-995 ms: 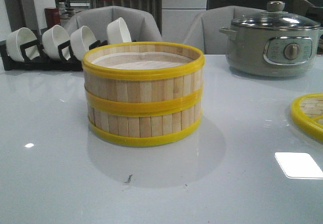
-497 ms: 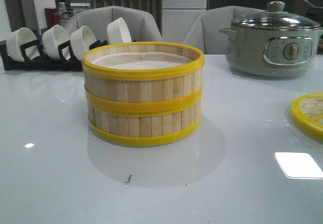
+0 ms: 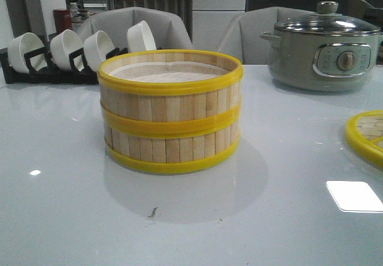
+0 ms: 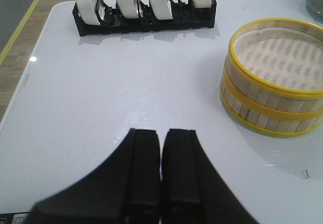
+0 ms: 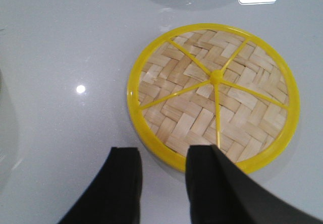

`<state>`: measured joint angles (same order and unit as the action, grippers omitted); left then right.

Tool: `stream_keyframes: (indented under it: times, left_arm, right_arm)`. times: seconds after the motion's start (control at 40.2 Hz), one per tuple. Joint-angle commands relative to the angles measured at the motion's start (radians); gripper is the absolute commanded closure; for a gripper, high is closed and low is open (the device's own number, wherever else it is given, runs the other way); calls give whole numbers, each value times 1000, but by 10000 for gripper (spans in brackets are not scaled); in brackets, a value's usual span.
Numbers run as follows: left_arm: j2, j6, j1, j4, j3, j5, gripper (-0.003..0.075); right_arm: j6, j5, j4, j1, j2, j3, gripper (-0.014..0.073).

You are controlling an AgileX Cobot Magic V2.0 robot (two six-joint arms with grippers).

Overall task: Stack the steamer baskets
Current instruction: 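Move the right gripper over the center of the bamboo lid, then lower the right gripper and grasp the lid's center hub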

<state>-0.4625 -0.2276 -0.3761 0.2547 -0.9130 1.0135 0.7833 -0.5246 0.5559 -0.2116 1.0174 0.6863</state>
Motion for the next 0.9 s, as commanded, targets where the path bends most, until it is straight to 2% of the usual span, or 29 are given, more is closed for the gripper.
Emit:
stream_keyframes:
  times: [0.0,0.149,0.348,0.597,0.87]
  left_arm:
    - [-10,-9,0,8,-25,-81,635]
    - [-10,-9,0,8,-25,-81,636]
    - [-10,-9,0,8,-25,-81,635]
    - [-10,-9,0,8,-25,-81,636]
    - [-10,-9,0,8,-25,-81,635]
  right_arm:
    - [-10,5,44,12,40,89,250]
    - [-54,-32,44,70,153,202,258]
    - [-62,-55,39,170,283,307,355]
    - [-62,-51,39,255,414,351,356]
    - [-62,-29,37,286,530,390,354]
